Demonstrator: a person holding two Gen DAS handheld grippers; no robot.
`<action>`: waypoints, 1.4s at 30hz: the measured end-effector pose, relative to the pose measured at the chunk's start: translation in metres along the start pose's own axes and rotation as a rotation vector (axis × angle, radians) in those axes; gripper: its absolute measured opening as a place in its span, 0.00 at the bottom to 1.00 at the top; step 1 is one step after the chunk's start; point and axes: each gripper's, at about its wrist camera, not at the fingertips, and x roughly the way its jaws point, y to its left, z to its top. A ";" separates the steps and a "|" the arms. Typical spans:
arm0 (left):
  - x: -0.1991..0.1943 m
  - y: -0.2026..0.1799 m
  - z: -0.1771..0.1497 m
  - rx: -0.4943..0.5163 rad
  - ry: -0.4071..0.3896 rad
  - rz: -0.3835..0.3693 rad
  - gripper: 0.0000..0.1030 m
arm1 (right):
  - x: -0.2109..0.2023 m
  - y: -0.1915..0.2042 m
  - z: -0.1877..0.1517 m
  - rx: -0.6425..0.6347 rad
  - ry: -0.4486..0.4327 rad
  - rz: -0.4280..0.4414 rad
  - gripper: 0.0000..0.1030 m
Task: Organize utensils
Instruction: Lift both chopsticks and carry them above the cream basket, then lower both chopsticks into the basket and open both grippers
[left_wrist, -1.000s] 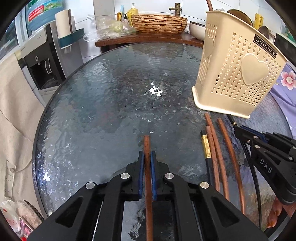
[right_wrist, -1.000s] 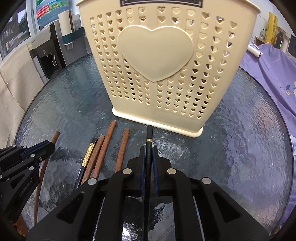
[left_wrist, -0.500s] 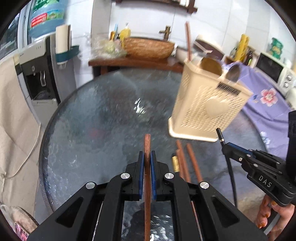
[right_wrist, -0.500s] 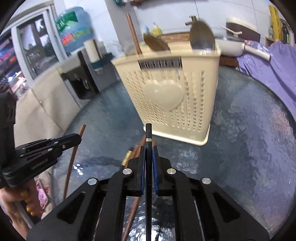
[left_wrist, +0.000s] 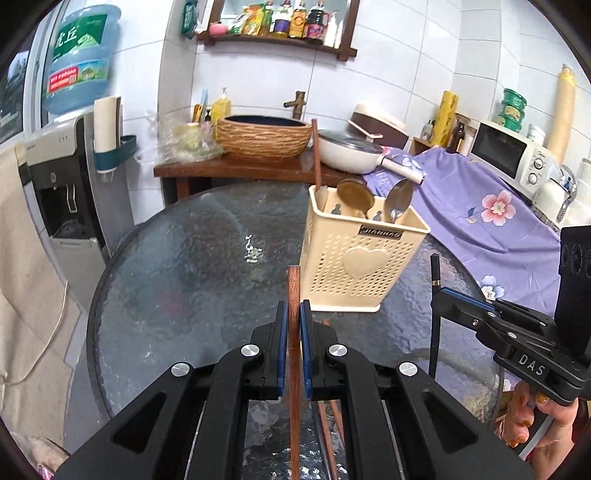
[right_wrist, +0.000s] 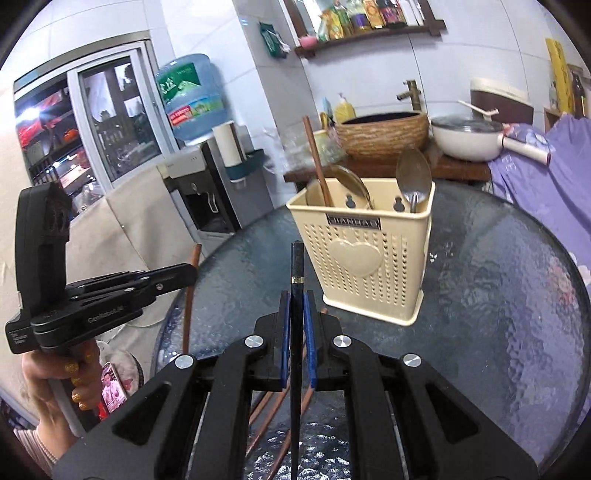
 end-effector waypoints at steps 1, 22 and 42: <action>-0.003 -0.001 0.001 0.005 -0.007 -0.002 0.06 | -0.002 0.001 0.001 -0.003 -0.004 0.007 0.08; -0.046 -0.016 0.044 0.065 -0.149 -0.010 0.06 | -0.040 0.012 0.048 -0.092 -0.116 -0.001 0.08; -0.071 -0.046 0.185 0.043 -0.290 -0.055 0.06 | -0.072 0.010 0.168 -0.130 -0.218 -0.075 0.08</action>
